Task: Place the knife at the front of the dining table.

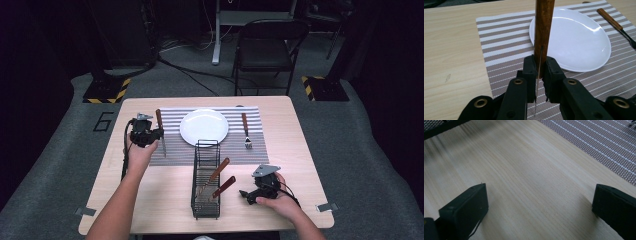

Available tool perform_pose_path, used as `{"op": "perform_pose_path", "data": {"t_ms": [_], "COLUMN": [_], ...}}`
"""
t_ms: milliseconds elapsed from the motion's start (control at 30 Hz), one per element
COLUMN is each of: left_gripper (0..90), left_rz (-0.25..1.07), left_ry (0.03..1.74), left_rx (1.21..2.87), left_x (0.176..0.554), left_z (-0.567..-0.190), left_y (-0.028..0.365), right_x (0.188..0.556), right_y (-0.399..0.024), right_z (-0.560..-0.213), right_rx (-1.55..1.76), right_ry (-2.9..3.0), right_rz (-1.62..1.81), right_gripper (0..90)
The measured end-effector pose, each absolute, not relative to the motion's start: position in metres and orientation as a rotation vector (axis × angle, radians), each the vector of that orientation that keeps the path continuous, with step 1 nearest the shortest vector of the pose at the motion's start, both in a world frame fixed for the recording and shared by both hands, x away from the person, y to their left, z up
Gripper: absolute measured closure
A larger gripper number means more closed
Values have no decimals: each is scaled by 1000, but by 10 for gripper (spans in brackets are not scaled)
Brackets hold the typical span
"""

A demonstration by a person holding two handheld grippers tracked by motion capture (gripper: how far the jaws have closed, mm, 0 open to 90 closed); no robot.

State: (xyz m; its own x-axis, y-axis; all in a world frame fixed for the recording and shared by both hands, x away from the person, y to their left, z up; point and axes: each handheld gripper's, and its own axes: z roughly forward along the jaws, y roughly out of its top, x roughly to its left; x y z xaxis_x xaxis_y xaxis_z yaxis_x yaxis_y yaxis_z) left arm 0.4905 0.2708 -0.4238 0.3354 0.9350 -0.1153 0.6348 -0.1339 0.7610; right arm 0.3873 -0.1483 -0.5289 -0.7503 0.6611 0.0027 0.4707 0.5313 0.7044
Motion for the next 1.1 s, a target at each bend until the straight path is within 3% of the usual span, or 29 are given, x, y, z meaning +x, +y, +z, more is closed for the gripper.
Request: {"op": "perform_pose_path", "data": {"t_ms": [1100], "left_gripper": [806], "left_rz": [437], "left_ry": [1483], "left_rx": [1724], "left_x": [536], "left_z": [-456], "left_y": [270], "right_x": [387], "right_y": [-148], "right_z": [-529], "right_rx": [947], "right_ry": [2509], "right_rz": [1033], "right_gripper": [0]}}
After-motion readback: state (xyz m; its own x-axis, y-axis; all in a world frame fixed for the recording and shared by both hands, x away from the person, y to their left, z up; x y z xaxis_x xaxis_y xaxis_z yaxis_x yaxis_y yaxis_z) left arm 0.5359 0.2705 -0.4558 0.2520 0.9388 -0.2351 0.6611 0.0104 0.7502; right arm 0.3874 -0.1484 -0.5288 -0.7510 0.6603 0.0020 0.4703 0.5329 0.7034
